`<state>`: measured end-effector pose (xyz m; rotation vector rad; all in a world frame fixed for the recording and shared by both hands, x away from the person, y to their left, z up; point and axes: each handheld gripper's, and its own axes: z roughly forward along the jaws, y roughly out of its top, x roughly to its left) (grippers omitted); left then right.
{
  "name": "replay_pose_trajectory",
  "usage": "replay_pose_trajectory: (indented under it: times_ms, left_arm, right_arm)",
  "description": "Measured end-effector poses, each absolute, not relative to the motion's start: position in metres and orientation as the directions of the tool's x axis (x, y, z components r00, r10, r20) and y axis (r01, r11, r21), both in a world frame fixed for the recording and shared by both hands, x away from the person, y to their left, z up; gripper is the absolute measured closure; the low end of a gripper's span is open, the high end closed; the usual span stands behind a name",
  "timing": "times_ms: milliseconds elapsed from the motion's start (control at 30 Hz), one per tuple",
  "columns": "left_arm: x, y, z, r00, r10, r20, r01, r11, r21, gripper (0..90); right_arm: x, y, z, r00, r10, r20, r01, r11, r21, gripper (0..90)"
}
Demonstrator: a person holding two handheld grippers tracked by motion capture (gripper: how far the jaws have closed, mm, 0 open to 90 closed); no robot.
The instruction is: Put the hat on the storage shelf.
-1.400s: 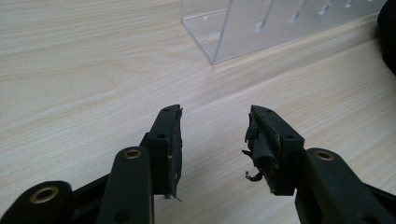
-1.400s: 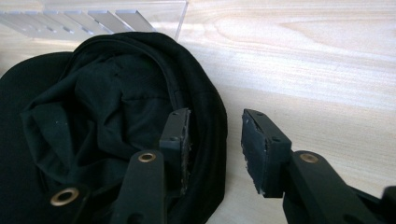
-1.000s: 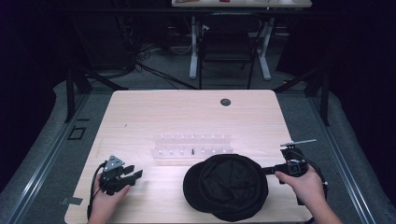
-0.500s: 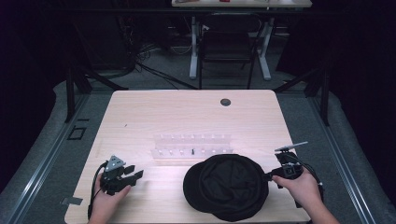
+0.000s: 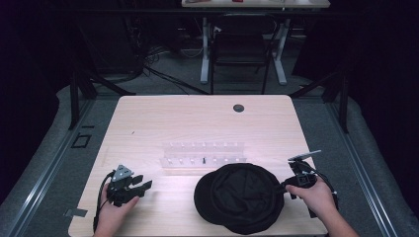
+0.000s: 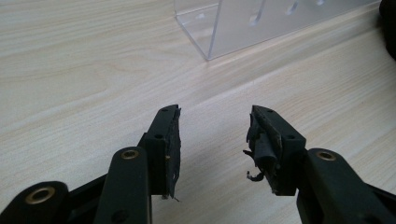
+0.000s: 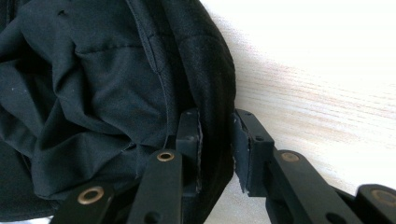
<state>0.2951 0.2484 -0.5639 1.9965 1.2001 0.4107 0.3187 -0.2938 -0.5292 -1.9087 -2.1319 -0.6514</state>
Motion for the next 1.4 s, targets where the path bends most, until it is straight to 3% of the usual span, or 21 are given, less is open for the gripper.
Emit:
replay_pose_trajectory:
  times_ms: [33, 167, 433, 833, 1400]
  left_arm:
    - [0.295, 0.248, -0.564, 0.507, 0.855, -0.104, 0.612, -0.272, 0.742, 53.5]
    - [0.295, 0.248, -0.564, 0.508, 0.855, -0.105, 0.612, -0.273, 0.742, 53.5]
    - [0.295, 0.248, -0.565, 0.509, 0.854, -0.106, 0.611, -0.271, 0.744, 53.5]
    - [0.295, 0.248, -0.564, 0.506, 0.856, -0.106, 0.611, -0.27, 0.744, 53.7]
    - [0.295, 0.248, -0.565, 0.507, 0.855, -0.108, 0.616, -0.271, 0.74, 54.1]
  right_arm:
    - [0.321, -0.297, -0.528, -0.169, 0.888, 0.428, 0.981, 0.111, 0.158, 74.0]
    - [0.322, -0.296, -0.532, -0.118, 0.867, 0.484, 0.988, 0.051, 0.149, 80.6]
    - [0.323, -0.298, -0.53, -0.127, 0.857, 0.499, 0.99, 0.077, 0.12, 86.1]
    - [0.322, -0.297, -0.519, -0.12, 0.847, 0.519, 0.991, 0.072, 0.112, 87.1]
    - [0.32, -0.298, -0.485, -0.112, 0.758, 0.642, 0.993, 0.058, 0.104, 87.3]
